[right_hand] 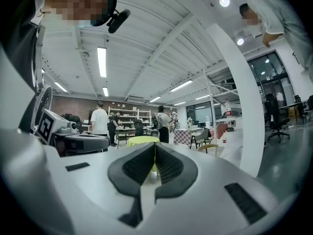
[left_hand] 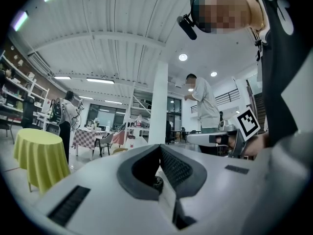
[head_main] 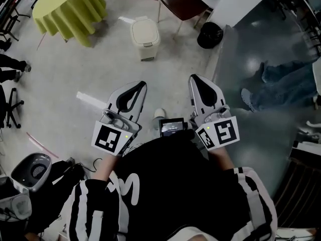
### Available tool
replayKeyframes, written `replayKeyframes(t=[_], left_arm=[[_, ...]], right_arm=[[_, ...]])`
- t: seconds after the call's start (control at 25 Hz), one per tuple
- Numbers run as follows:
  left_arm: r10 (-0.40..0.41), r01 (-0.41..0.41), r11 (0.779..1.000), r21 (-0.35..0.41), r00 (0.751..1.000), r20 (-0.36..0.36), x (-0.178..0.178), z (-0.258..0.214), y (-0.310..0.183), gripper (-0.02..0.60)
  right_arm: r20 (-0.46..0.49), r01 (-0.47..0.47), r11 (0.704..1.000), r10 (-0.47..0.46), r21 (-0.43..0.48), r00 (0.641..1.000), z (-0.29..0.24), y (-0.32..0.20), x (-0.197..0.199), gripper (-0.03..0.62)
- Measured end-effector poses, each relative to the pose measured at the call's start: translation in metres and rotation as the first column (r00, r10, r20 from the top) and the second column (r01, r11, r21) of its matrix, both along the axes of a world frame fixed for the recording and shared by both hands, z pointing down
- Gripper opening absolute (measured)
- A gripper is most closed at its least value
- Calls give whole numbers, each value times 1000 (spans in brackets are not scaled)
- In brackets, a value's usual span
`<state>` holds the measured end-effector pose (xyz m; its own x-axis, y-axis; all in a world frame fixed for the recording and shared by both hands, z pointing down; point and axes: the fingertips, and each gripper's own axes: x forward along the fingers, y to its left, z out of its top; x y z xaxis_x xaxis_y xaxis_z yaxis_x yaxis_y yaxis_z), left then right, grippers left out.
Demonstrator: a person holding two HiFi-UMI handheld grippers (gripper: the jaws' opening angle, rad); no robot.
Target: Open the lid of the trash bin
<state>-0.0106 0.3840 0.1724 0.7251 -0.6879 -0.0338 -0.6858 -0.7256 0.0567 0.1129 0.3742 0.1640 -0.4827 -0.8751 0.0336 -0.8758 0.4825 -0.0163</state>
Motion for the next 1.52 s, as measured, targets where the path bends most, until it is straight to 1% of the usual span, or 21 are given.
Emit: replayKeyframes(t=[0.2,0.48,0.6,0.88,1.12,1.52], left_arm=[[-28,28,1000,12,1000,0,18,-6,-40,8],[-76,76,997,3,997,15,34,-2,-86,8],[-93,93,996,12,995,16,39,-4,-101,8],[-110,110,994,7,994,21,37,-1,-123,8],[-124,124,992,8,992,14,35,-1,-130,8],[-140,140,990,2,990,7,27,1,-146,8]], right_arm=[[-1,25,1000,-25,0,1000,-2,-44,21,11],[1,66,998,-66,-3,998,1,-93,37,11],[2,81,997,-81,1,997,1,-109,43,11],[3,99,995,-99,-4,995,4,-134,40,11],[0,112,994,-112,5,994,1,-139,37,11],[6,122,992,-122,-7,992,5,-156,29,11]])
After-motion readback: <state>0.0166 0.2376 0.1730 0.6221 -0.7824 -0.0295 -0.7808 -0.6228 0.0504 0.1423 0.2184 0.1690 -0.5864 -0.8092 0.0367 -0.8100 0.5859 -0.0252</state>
